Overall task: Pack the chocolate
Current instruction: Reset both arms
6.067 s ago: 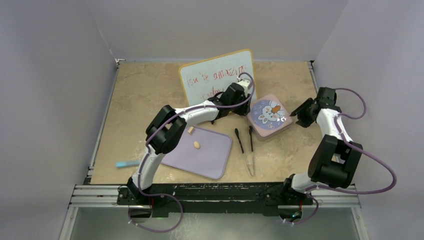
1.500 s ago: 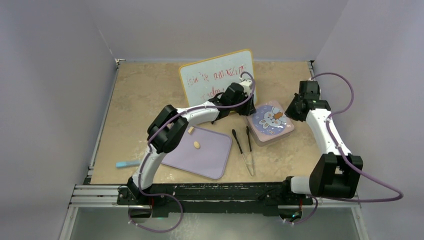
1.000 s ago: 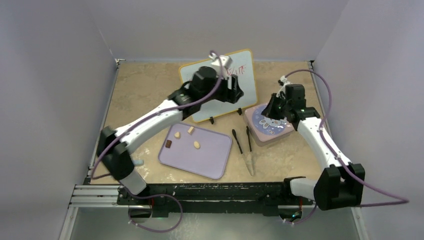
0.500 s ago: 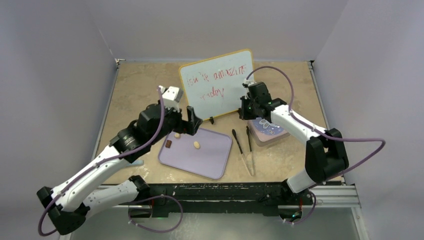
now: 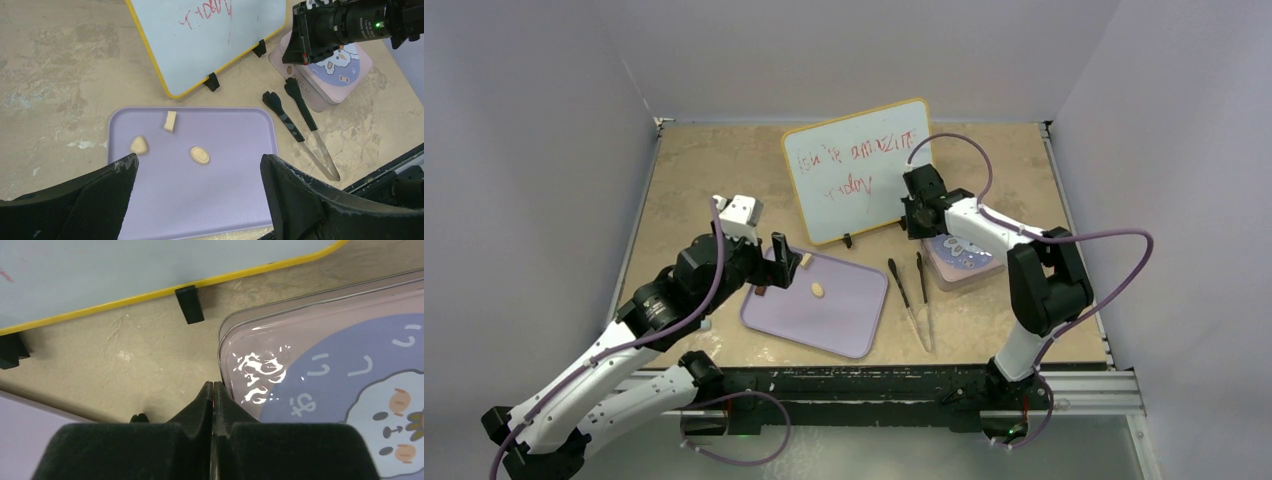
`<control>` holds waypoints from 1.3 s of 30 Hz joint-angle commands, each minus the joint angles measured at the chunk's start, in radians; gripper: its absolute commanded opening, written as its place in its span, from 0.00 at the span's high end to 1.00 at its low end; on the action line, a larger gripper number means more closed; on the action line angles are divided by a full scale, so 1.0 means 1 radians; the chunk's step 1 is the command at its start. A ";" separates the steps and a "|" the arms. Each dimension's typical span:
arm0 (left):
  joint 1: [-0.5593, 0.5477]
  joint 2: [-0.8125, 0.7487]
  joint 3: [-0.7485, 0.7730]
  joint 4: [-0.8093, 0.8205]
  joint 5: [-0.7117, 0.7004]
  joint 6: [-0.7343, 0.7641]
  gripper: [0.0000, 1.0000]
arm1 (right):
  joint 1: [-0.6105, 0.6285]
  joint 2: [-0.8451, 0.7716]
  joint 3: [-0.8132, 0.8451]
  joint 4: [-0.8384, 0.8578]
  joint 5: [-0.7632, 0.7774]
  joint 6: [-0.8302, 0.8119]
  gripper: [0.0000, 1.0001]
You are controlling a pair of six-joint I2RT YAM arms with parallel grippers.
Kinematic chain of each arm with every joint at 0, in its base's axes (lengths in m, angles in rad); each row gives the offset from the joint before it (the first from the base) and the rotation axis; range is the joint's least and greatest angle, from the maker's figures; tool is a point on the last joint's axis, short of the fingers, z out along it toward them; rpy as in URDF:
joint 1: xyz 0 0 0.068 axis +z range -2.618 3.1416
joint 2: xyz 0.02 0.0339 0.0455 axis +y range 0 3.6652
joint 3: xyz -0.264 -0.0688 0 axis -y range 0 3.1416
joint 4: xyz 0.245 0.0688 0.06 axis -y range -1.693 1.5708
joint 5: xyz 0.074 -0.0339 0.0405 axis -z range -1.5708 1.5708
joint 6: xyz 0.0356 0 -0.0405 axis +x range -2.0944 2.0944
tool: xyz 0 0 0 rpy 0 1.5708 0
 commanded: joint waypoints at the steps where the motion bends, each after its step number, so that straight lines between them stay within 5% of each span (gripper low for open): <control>1: 0.001 0.006 -0.006 -0.012 -0.019 0.018 0.09 | 0.000 -0.003 0.051 -0.060 0.133 -0.012 0.96; 12: 0.001 0.008 -0.008 -0.017 -0.032 0.018 0.09 | -0.048 -0.010 0.018 -0.115 0.265 0.030 0.95; 21: 0.001 0.080 0.000 -0.017 -0.003 -0.024 0.08 | -0.160 -0.124 -0.053 -0.136 0.242 0.036 0.92; 27: 0.001 0.071 0.019 -0.007 0.024 -0.078 0.04 | -0.162 -0.266 -0.055 -0.175 0.158 0.024 0.81; 36: 0.000 0.070 0.148 0.004 0.118 -0.127 0.03 | -0.161 -0.597 -0.071 -0.242 -0.053 -0.002 0.38; 39: 0.000 0.050 0.161 0.025 0.130 -0.136 0.03 | -0.161 -0.683 -0.049 -0.289 -0.091 -0.010 0.02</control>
